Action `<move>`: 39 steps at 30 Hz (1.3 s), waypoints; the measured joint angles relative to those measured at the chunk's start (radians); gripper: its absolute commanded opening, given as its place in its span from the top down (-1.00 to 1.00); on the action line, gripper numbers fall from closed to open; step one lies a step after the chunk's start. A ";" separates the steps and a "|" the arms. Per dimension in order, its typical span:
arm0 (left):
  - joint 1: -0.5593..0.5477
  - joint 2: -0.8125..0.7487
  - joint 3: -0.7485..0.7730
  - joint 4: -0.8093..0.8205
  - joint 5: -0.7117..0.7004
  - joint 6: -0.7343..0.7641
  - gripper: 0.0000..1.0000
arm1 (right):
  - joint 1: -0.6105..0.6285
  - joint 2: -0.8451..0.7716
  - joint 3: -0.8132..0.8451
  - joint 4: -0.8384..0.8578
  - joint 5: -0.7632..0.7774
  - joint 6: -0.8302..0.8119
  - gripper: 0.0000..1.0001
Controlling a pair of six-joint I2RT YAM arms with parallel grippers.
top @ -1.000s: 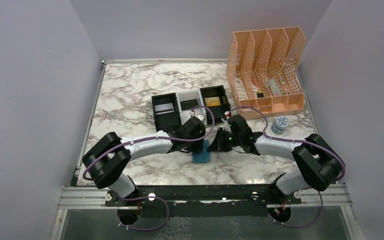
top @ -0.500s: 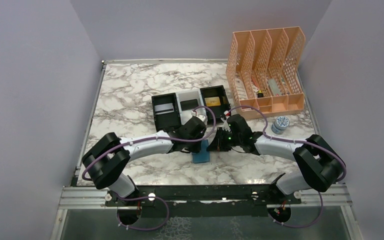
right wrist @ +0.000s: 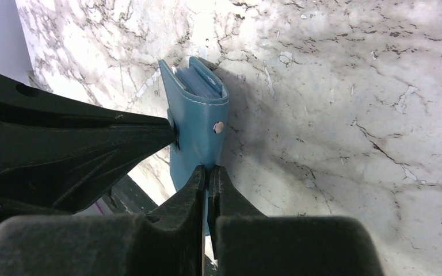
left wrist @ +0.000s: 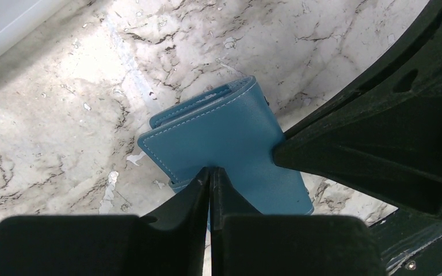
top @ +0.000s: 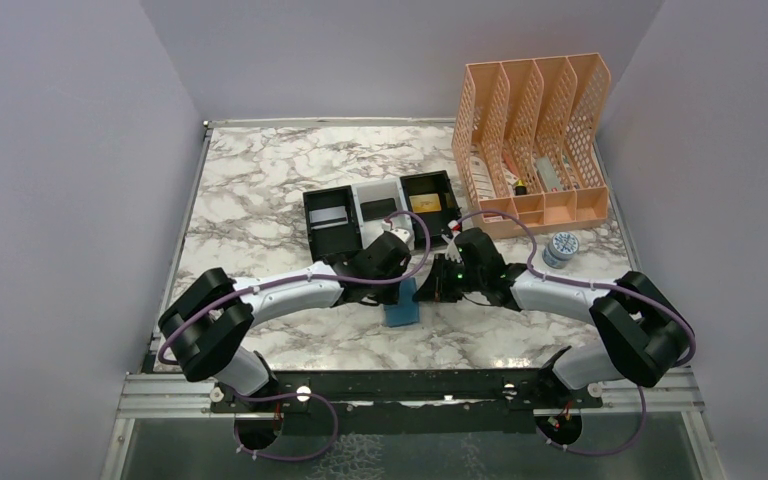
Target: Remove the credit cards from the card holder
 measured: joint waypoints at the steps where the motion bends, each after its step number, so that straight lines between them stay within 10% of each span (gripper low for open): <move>1: 0.000 0.000 0.000 0.000 0.000 0.001 0.44 | 0.000 0.000 0.000 0.000 0.000 0.000 0.98; 4: 0.000 0.002 0.005 -0.014 -0.006 0.006 0.16 | 0.000 0.000 0.000 -0.005 0.002 0.000 0.98; 16: -0.011 0.060 0.069 -0.091 -0.012 -0.003 0.07 | 0.000 0.000 0.000 -0.021 0.024 0.004 0.98; 29: -0.032 0.057 0.045 -0.068 -0.013 -0.023 0.79 | 0.000 0.002 0.002 -0.028 0.041 0.015 0.98; 39: -0.030 0.034 0.028 -0.109 -0.106 -0.031 0.50 | 0.000 0.000 0.002 -0.032 0.049 0.015 0.98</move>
